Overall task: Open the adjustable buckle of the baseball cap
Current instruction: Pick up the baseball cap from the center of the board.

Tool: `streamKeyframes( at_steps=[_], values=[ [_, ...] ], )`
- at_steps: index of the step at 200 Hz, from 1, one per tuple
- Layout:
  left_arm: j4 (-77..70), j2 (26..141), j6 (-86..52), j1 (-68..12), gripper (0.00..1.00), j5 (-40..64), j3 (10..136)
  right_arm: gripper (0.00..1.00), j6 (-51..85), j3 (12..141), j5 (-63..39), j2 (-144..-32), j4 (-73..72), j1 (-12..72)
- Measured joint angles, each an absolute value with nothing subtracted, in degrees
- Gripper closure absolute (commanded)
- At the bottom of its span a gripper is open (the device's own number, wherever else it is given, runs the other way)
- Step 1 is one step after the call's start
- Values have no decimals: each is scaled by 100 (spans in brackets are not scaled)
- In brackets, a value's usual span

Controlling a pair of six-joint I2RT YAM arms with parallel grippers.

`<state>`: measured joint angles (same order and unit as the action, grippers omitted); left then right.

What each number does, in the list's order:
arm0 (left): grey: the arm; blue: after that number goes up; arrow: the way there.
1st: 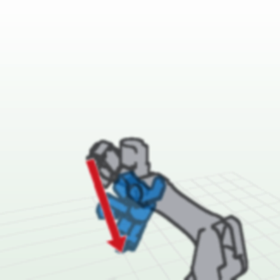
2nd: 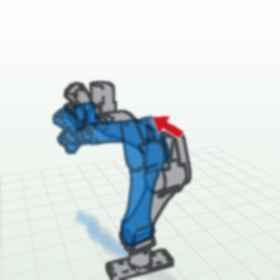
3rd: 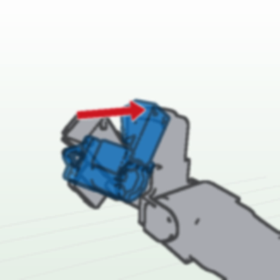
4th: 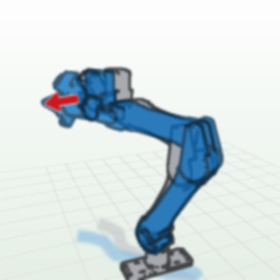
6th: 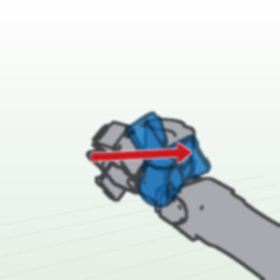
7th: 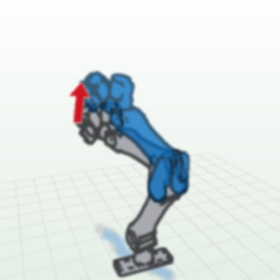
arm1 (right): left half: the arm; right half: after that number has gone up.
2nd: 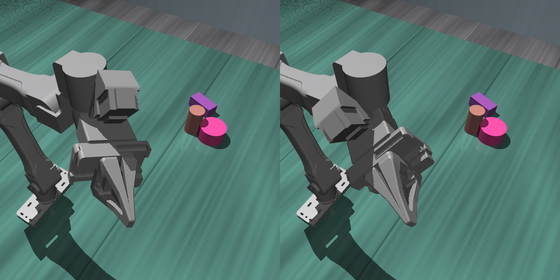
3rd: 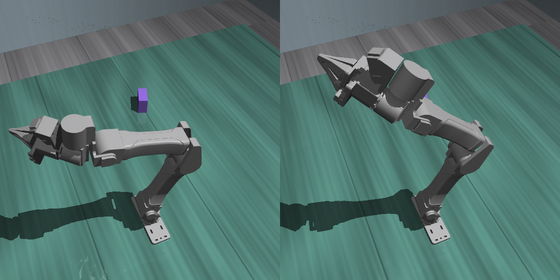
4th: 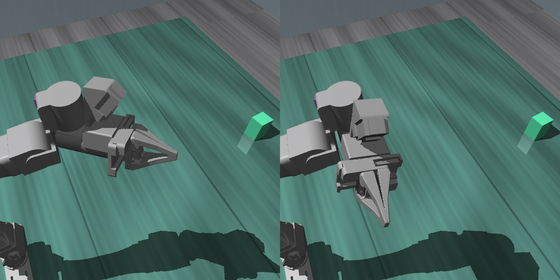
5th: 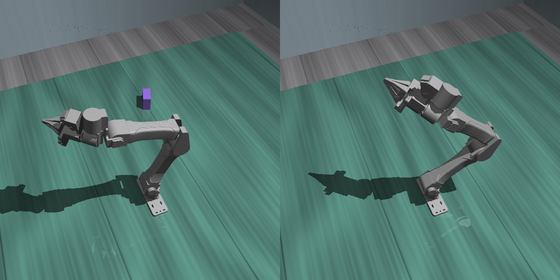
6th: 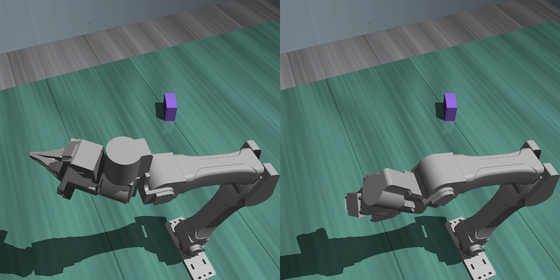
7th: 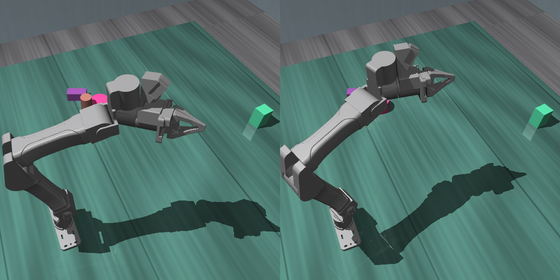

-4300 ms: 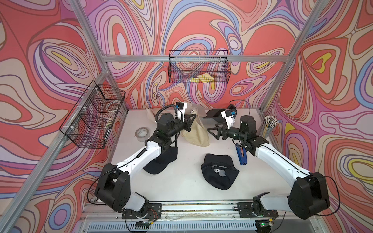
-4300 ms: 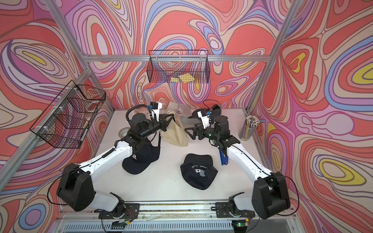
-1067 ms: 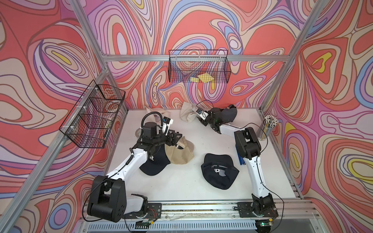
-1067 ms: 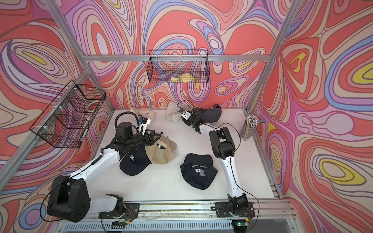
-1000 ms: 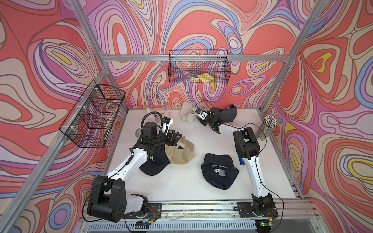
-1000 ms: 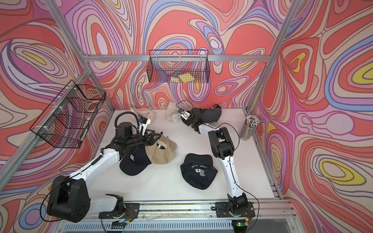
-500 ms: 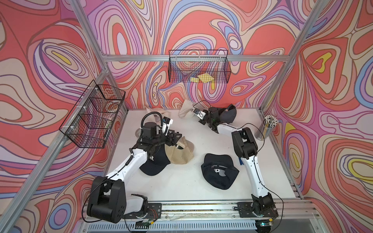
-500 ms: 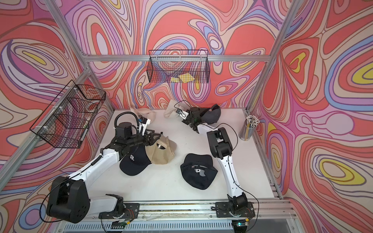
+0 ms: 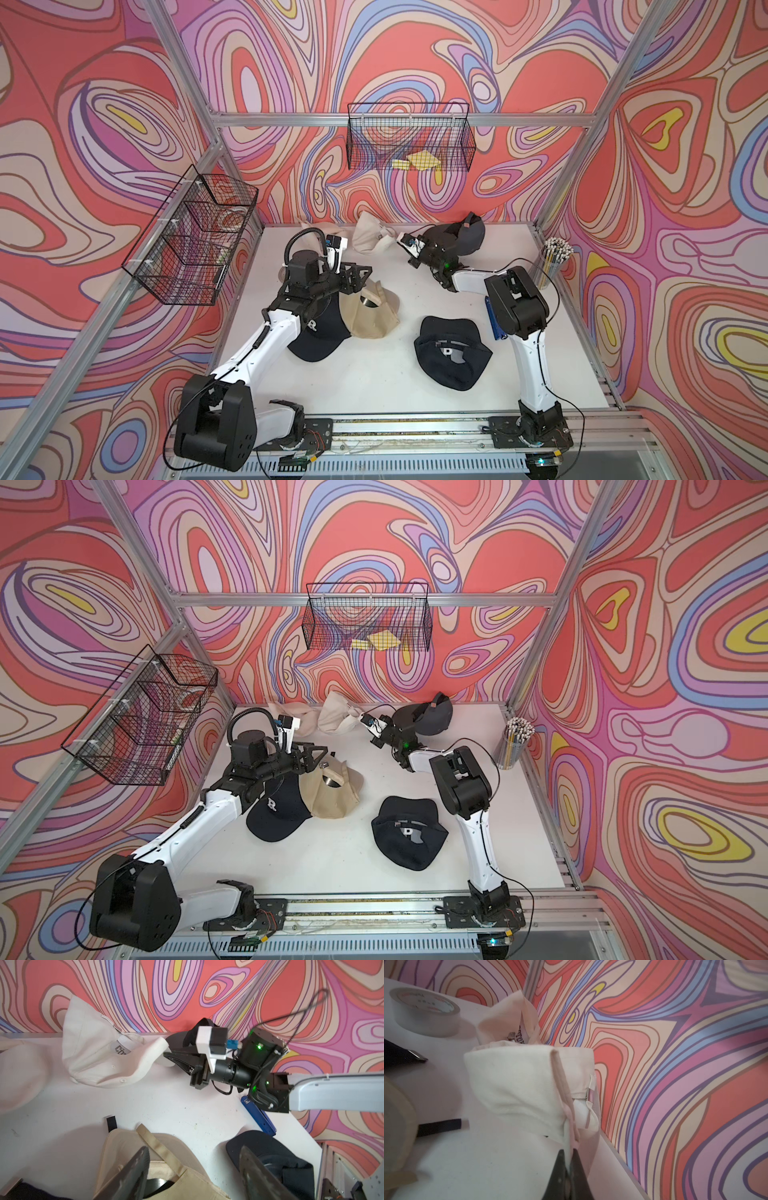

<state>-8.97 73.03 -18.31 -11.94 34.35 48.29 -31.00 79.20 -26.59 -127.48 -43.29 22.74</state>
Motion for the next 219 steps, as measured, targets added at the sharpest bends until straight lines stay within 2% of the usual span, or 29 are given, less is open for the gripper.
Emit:
streamKeyframes(
  at_steps=[40,87,132,219],
  values=[
    [-687,7277,-2064,-1267,31,3192,5177,100,-2598,6930,-3081,-12202,-5736,2265],
    [-259,6757,-1892,-1839,29,2799,5175,100,-2978,5336,-3168,-12151,-7684,2257],
    [-198,6252,-1988,-1911,25,2694,4965,100,-3371,4377,-3291,-11734,-8034,2255],
    [322,6543,-1516,-1916,22,2582,5345,100,-3500,3059,-3966,-10230,-8285,2252]
  ],
)
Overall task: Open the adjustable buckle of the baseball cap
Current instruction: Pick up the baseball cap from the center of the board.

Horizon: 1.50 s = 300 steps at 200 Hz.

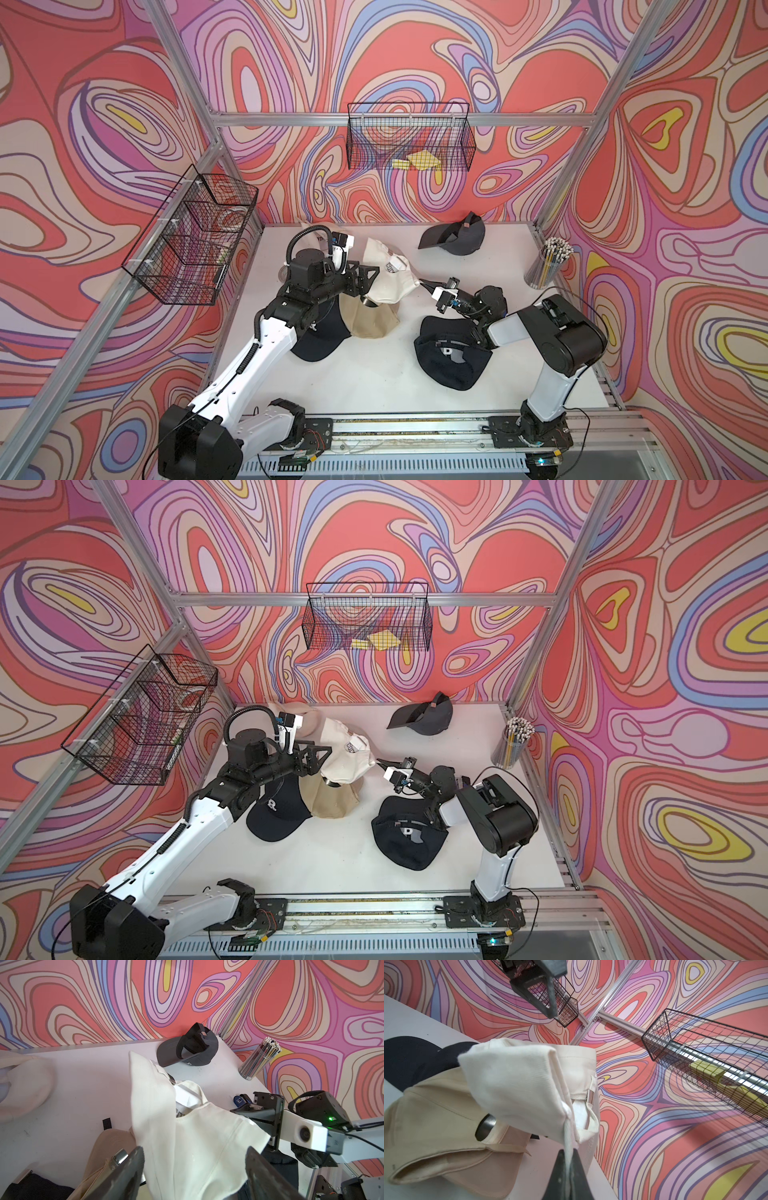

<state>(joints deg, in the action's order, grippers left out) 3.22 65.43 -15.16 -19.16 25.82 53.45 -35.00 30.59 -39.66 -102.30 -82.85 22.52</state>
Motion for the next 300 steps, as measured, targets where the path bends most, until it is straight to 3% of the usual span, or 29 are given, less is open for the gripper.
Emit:
streamKeyframes(
  at_steps=[61,117,165,193,227,241,257,278,300],
  values=[
    [552,7013,-1356,-1957,23,2362,5577,100,-4012,2845,-4228,-8838,-6917,2252],
    [364,7402,-1372,-1957,30,2672,5651,100,-4766,2845,-4213,-8274,-5614,2255],
    [156,7507,-1367,-1957,49,2906,5706,100,-5013,2683,-4132,-8110,-5524,2261],
    [62,7601,-1378,-1957,77,3022,5745,100,-5037,2626,-4088,-8110,-5638,2290],
    [-123,7644,-1374,-1957,100,3109,5745,100,-5030,2622,-4047,-8055,-5695,2333],
    [-198,7644,-1345,-1957,100,3107,5745,100,-5002,2622,-4001,-8034,-5695,2333],
    [-246,7651,-1306,-1957,100,3109,5754,82,-4897,2622,-3918,-8034,-5701,2335],
    [-351,7658,-1216,-1957,100,3131,5771,50,-4593,2622,-3688,-8031,-5784,2335],
    [-473,7660,-1153,-1957,100,3157,5828,37,-4171,2552,-3448,-8023,-5870,2333]
  ],
)
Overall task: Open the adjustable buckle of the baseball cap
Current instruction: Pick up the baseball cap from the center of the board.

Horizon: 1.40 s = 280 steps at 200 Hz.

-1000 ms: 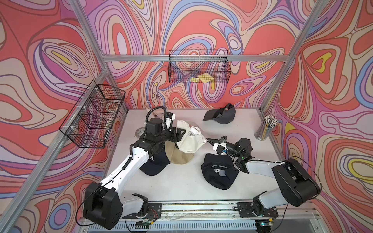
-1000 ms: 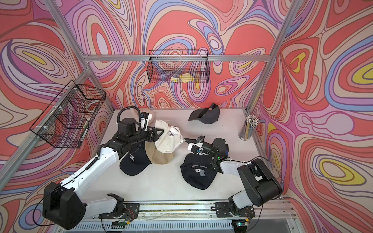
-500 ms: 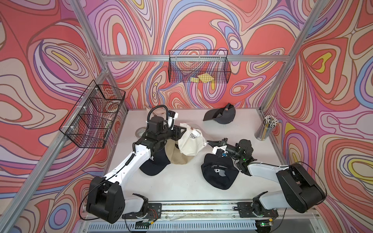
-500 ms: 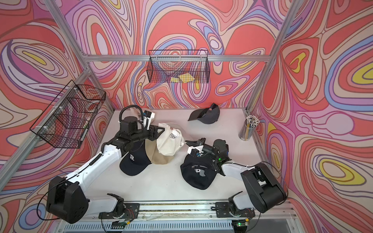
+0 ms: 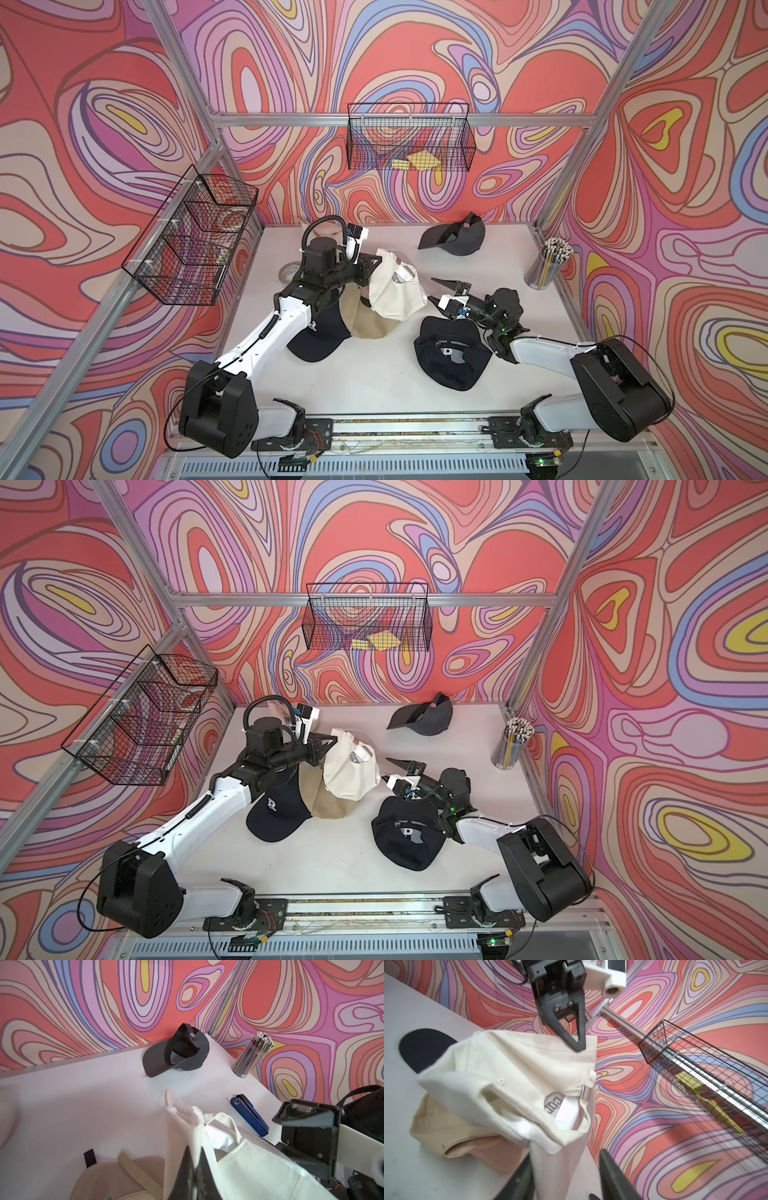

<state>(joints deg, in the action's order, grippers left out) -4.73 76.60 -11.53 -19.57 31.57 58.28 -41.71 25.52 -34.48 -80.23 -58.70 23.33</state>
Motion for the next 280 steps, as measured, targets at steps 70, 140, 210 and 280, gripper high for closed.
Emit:
streamKeyframes(
  at_steps=[70,140,210,280],
  values=[
    [-797,7957,-930,-1957,100,3470,6187,27,-3262,2344,-2965,-6873,-4659,2335],
    [-858,8160,-816,-1957,100,3852,6208,37,-2204,2672,-2589,-6331,-3225,2335],
    [-1118,8593,-915,-1970,100,4873,6355,39,-843,3417,-2541,-6543,-2589,2335],
    [-1133,8720,-917,-2121,100,5339,6665,46,-432,3693,-2585,-6879,-2477,2335]
  ],
)
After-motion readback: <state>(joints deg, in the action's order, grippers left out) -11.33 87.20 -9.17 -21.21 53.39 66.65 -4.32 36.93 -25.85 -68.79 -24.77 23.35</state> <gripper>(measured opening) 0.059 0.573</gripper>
